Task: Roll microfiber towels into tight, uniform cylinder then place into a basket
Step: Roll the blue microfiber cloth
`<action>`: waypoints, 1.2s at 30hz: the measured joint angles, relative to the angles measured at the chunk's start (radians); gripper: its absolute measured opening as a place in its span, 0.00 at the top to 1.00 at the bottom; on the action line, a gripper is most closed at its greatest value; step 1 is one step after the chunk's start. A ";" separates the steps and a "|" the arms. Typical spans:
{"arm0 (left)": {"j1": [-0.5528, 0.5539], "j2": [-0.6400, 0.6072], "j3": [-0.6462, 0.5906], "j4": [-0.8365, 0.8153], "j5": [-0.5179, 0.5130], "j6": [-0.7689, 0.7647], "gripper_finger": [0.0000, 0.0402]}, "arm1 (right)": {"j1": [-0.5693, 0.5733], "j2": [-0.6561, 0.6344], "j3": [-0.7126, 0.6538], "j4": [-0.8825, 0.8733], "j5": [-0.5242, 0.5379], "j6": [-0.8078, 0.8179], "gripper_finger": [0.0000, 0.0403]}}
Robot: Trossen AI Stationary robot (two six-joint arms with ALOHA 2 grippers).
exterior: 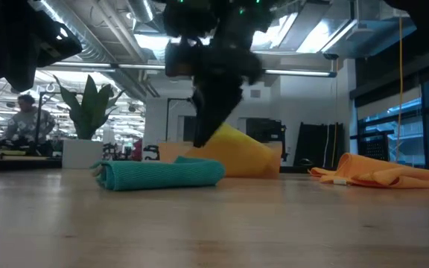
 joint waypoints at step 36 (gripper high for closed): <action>-0.001 0.000 0.000 0.005 -0.003 -0.005 0.79 | 0.162 -0.002 -0.277 0.408 0.370 -0.289 0.75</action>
